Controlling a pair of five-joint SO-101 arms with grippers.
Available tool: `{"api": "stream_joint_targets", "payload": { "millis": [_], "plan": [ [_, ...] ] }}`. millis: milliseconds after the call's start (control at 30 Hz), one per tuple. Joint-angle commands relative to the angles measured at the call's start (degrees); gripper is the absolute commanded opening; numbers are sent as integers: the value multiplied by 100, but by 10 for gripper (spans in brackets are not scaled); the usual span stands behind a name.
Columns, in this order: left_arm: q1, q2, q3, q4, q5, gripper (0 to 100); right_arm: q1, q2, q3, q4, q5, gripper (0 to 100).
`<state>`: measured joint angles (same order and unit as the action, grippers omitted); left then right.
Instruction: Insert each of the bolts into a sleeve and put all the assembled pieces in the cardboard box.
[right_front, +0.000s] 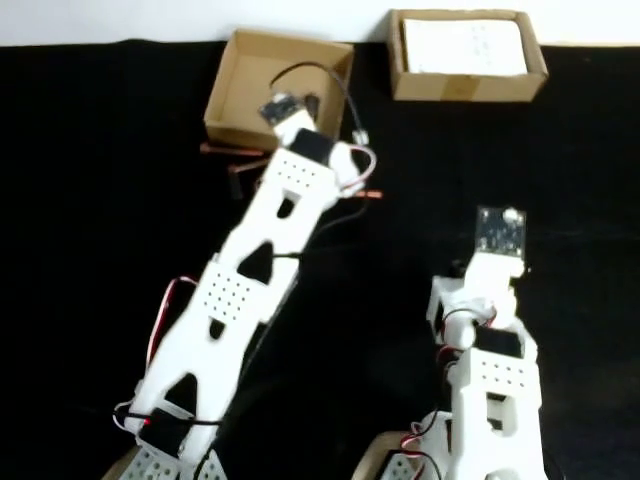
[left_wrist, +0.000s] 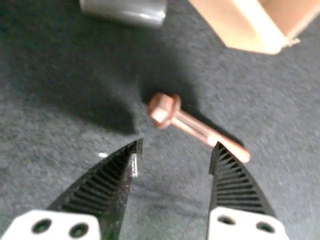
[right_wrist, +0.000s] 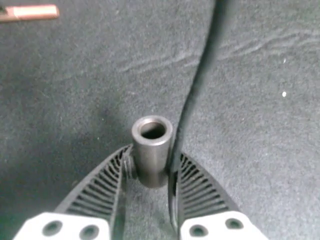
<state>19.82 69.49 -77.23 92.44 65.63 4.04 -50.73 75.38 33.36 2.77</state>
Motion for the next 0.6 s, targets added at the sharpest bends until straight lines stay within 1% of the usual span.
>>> {"api": "stream_joint_targets", "payload": {
  "millis": [0, 167, 300, 367, 467, 567],
  "plan": [
    [-119, 66, -242, -9, 18, 212, 31, -277, -13, 84, 44, 6],
    [-154, 409, -259, -97, 0, 181, 31, -330, -4, 84, 44, 6],
    [-154, 479, -259, -44, -9, 180, 31, -295, -4, 84, 44, 6],
    [-154, 462, -277, 0, -44, 159, 40, -295, -4, 84, 44, 6],
    [-154, 347, -479, 316, -352, 132, 48, -295, -4, 84, 44, 6],
    [-110, 119, -875, 695, -352, 154, 48, -295, -4, 84, 44, 6]
  ]
}}
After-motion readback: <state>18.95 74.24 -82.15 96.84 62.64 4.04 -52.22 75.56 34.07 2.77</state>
